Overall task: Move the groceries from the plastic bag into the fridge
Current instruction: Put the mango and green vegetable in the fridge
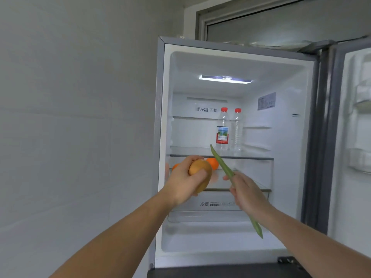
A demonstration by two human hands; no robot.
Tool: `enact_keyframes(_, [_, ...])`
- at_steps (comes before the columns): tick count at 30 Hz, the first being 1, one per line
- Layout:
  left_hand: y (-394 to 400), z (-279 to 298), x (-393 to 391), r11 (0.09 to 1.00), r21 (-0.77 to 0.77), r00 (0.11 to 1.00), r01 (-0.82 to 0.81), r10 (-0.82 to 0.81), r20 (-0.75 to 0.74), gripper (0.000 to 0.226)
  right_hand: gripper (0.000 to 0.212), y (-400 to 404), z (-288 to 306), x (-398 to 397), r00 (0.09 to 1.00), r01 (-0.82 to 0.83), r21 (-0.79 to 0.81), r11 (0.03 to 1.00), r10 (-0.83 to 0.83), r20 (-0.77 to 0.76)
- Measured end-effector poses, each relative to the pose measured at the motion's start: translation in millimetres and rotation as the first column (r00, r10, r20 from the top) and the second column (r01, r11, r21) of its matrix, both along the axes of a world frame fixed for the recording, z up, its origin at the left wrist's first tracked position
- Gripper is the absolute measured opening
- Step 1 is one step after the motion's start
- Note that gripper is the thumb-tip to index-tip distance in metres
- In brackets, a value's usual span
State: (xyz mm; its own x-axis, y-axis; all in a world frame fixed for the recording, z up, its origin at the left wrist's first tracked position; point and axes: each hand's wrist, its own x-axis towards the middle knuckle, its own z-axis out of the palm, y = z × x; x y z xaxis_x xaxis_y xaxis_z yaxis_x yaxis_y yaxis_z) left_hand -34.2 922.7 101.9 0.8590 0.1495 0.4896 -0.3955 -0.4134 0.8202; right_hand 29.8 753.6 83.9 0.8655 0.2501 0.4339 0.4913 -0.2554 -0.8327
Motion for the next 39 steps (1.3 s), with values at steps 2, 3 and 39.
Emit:
enact_keyframes(2, [3, 2, 14, 0.998, 0.063, 1.0, -0.03, 0.03, 0.007, 0.047, 0.03, 7, 6, 17, 1.0, -0.017, -0.009, 1.0, 0.017, 0.009])
enact_keyframes(3, [5, 3, 21, 0.993, 0.107, 0.998, -0.055, 0.055, 0.01, 0.046, 0.03, 11, 9, 26, 0.999, -0.032, -0.014, 0.999, 0.032, 0.012])
enact_keyframes(39, [70, 79, 248, 0.565, 0.67, 0.823, -0.481, 0.554, 0.124, 0.059, 0.022, 118, 91, 271, 0.932, 0.217, -0.72, 0.66, 0.079, 0.353])
